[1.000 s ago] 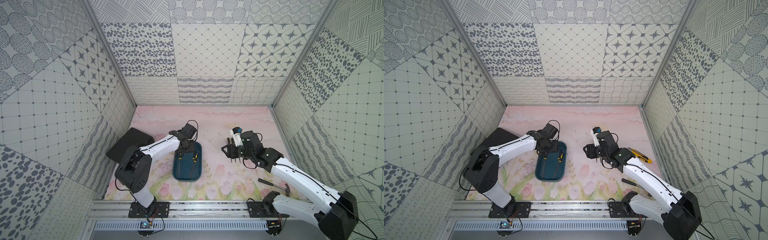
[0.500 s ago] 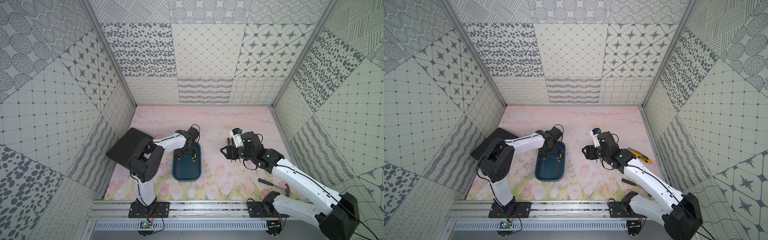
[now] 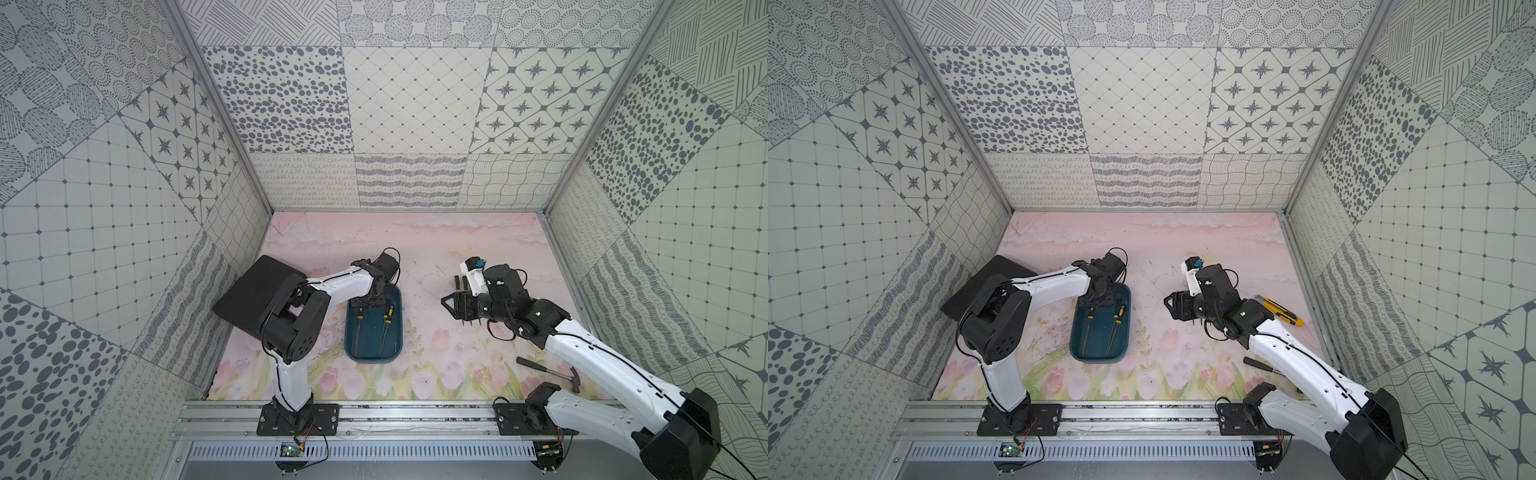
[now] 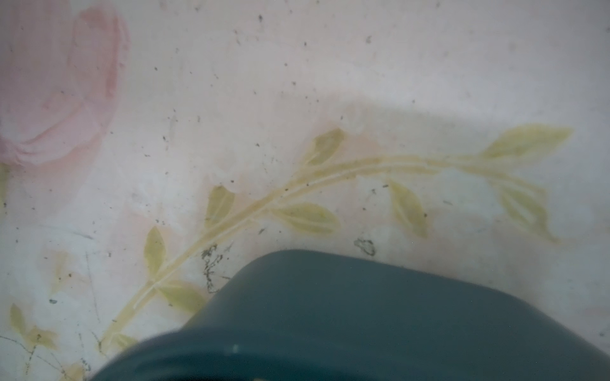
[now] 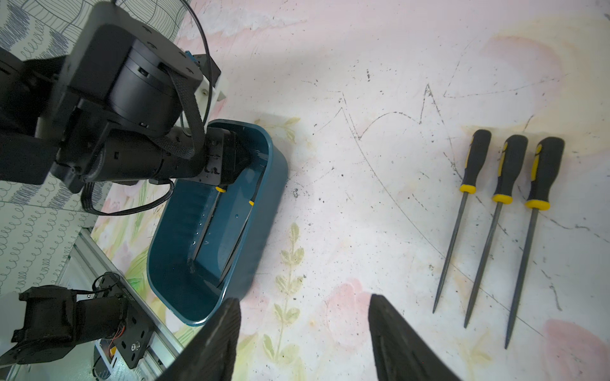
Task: Take the file tool out of the storage box
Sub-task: Pick up the file tool from the storage box.
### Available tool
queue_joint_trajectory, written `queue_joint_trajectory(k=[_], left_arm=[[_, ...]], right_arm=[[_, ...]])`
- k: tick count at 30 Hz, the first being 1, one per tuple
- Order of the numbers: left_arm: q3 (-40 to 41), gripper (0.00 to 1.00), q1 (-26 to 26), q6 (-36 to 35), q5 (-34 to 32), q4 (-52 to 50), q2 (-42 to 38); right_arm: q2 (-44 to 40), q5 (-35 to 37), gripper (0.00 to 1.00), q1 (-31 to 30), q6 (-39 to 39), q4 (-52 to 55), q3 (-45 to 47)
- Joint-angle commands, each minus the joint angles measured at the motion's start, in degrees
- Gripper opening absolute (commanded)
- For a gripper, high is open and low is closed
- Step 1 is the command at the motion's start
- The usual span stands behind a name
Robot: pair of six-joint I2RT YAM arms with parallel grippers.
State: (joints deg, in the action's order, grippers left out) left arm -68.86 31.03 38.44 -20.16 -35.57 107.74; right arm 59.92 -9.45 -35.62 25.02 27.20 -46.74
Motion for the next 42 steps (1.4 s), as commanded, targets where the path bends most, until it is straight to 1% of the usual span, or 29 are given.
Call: queue_joint_trajectory(k=[1,3,8,13,18,21,25,29,31,36,39,42], left_arm=[[2.13,0.42,-0.36,-1.88,8.7,-1.31,-0.67],[2.82,0.39,-0.36,-2.18,10.47,-0.85,-1.6],[3.79,0.27,-0.43,-2.38,12.36,-1.84,-4.2],[4.3,0.19,-0.44,-3.36,14.97,-2.96,-5.05],[4.78,0.11,-0.36,-3.39,15.39,-3.53,-5.69],[5.64,0.1,-0.36,-3.19,17.9,-1.69,-7.88],[8.25,0.08,-0.35,-1.73,22.46,3.37,-14.61],[9.6,0.08,-0.45,1.82,25.16,6.17,-21.64],[9.76,0.09,-0.47,4.1,26.67,7.08,-24.16],[11.38,0.1,-0.49,10.99,29.06,9.56,-30.07],[12.0,0.11,-0.53,13.88,28.16,9.56,-32.38],[13.38,0.11,-0.88,16.12,28.78,12.76,-34.03]], right_arm=[[-0.82,-0.4,0.66,-0.22,-0.09,-1.75,0.65],[-0.7,-0.39,0.66,-0.24,0.0,-1.75,0.62],[-0.73,-0.46,0.65,-0.19,0.3,-1.78,0.79],[-0.5,-0.75,0.65,-0.19,0.35,-1.75,0.4],[-0.17,-2.57,0.65,-0.24,0.43,-2.11,0.0],[-0.26,-6.33,0.66,-0.27,0.53,-3.25,0.45],[-1.23,-11.97,0.66,-0.84,1.66,-5.73,1.45],[-2.09,-14.9,0.65,-3.09,5.91,-11.85,3.58],[-1.94,-13.76,0.63,-5.6,8.22,-15.62,4.77],[1.37,-7.24,0.55,-12.91,12.5,-23.88,6.48],[4.07,-6.11,0.5,-15.79,14.62,-28.74,6.93],[6.65,-5.89,0.47,-17.94,15.52,-31.06,6.5]])
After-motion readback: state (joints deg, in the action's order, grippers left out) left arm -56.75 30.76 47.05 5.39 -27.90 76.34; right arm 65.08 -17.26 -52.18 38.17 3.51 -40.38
